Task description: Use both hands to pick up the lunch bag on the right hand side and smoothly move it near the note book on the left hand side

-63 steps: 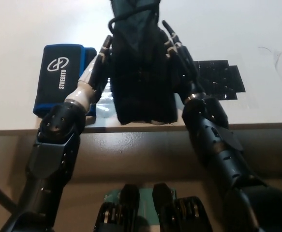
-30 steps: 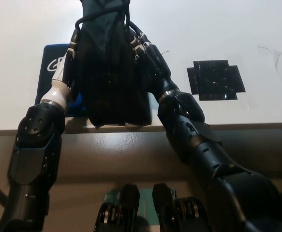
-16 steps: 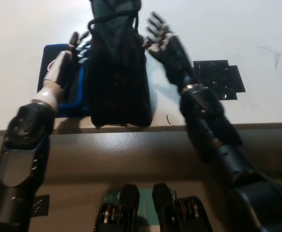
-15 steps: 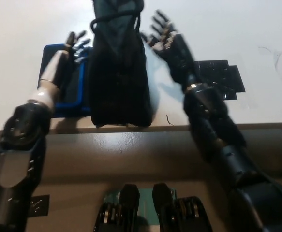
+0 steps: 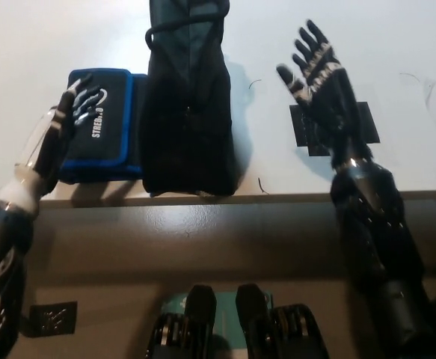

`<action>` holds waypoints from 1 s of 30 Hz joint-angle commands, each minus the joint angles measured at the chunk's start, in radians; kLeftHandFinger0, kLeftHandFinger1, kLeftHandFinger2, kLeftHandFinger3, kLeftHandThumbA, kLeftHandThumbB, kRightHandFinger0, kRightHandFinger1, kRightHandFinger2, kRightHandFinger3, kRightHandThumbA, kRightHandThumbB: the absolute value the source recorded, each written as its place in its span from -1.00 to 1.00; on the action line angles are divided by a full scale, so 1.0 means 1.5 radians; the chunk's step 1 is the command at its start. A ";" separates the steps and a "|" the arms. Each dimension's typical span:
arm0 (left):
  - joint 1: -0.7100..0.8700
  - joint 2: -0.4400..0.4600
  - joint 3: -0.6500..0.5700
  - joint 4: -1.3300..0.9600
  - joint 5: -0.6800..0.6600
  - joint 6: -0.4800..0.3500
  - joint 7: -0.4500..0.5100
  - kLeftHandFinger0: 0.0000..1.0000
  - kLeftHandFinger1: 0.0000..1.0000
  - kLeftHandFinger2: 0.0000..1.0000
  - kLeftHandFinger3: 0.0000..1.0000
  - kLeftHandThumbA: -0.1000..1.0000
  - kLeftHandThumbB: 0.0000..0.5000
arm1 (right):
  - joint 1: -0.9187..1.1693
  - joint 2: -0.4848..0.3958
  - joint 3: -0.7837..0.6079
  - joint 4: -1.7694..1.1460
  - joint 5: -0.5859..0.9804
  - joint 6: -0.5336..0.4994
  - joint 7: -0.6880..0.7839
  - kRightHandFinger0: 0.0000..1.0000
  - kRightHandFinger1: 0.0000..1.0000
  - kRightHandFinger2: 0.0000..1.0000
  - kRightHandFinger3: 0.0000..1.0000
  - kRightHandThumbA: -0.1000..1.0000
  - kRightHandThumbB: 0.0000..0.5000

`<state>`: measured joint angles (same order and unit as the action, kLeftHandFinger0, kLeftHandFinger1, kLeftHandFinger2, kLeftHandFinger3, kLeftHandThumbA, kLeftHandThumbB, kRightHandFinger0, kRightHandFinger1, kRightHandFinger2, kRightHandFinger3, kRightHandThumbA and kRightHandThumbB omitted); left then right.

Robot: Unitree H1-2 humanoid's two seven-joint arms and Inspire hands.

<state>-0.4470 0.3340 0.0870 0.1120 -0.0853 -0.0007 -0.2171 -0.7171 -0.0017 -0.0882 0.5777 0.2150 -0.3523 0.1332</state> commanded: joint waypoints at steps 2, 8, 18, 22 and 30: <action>0.080 0.055 0.047 -0.142 -0.052 -0.033 -0.026 1.00 1.00 1.00 1.00 1.00 0.63 | 0.065 -0.037 -0.002 -0.185 0.003 0.033 0.012 1.00 1.00 1.00 1.00 1.00 0.21; 0.190 0.027 0.087 -0.177 -0.063 -0.091 -0.003 1.00 1.00 1.00 1.00 1.00 0.68 | 0.161 -0.055 -0.010 -0.244 0.025 0.010 0.023 1.00 1.00 1.00 1.00 1.00 0.10; 0.318 -0.006 0.133 -0.066 -0.007 -0.251 0.031 1.00 1.00 1.00 1.00 1.00 -0.56 | 0.296 -0.055 -0.019 -0.250 -0.004 -0.052 0.006 1.00 1.00 1.00 1.00 1.00 0.04; 0.334 -0.013 0.137 -0.017 0.009 -0.285 0.045 1.00 1.00 1.00 1.00 1.00 -0.42 | 0.325 -0.040 -0.024 -0.236 -0.036 -0.078 -0.013 1.00 1.00 1.00 1.00 1.00 -0.19; 0.331 -0.003 0.141 0.049 0.042 -0.313 0.062 1.00 1.00 1.00 1.00 1.00 -0.62 | 0.366 -0.025 -0.033 -0.213 -0.086 -0.078 -0.025 1.00 1.00 1.00 1.00 1.00 -0.49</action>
<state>0.0537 0.3225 0.2614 0.1389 -0.0852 -0.2705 -0.2085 -0.1739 -0.0602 -0.1149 0.2517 0.1771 -0.3502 0.1319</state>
